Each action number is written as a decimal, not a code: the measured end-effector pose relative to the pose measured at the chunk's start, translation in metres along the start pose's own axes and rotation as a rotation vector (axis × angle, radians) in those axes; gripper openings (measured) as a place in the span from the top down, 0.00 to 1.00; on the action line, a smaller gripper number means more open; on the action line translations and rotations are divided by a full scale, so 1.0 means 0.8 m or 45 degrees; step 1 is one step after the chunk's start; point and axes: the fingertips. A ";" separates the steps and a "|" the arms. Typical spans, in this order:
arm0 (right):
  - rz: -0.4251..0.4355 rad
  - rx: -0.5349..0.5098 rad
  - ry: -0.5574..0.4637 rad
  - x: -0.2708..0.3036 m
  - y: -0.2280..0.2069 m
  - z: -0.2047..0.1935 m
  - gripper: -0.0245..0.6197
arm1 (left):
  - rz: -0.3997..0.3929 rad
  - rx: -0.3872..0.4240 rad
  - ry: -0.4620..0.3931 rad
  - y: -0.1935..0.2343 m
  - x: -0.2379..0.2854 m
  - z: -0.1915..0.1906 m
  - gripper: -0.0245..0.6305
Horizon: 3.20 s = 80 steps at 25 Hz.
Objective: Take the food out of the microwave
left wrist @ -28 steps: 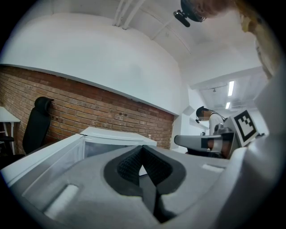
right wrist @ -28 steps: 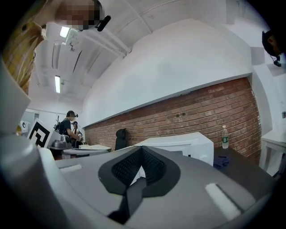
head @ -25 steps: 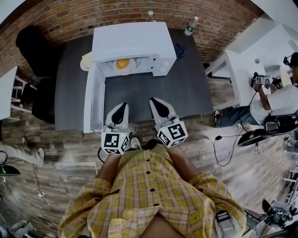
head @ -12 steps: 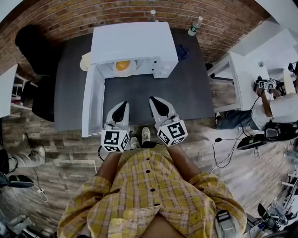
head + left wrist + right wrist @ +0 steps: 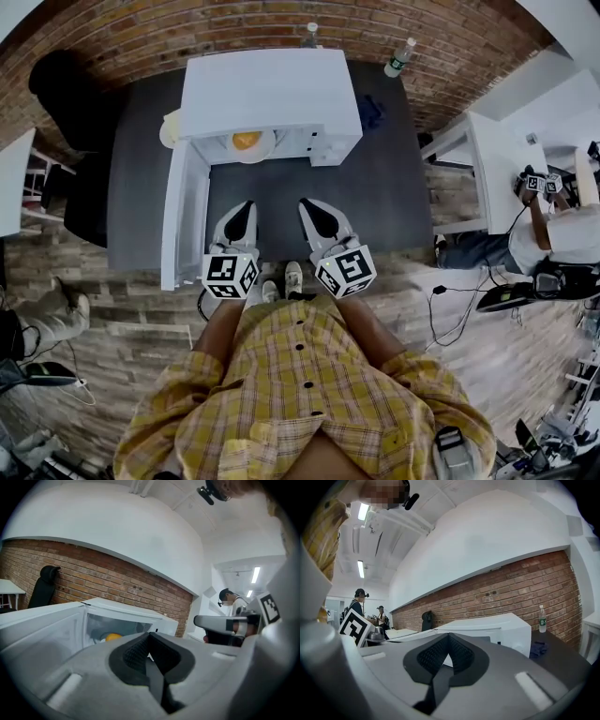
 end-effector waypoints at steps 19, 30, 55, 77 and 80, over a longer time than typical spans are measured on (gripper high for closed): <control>-0.018 0.040 0.042 0.026 -0.043 -0.018 0.96 | 0.011 -0.418 0.167 0.044 0.097 -0.050 0.88; -0.045 0.055 0.072 0.024 -0.054 -0.028 0.96 | -0.003 -0.833 0.223 0.066 0.147 -0.083 0.83; -0.066 0.091 0.107 0.020 -0.078 -0.044 0.96 | 0.188 -1.719 0.133 0.139 0.226 -0.166 0.76; -0.070 0.109 0.134 0.017 -0.085 -0.051 0.96 | 0.267 -1.760 0.129 0.165 0.259 -0.177 0.94; -0.074 0.112 0.133 0.014 -0.086 -0.051 0.96 | 0.269 -1.755 0.134 0.162 0.258 -0.176 0.94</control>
Point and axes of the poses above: the fingertips, and each gripper's own axes: x forward along the fingers, y to its left, z out of its top, and after that the axes turned 10 degrees about z, right-handed
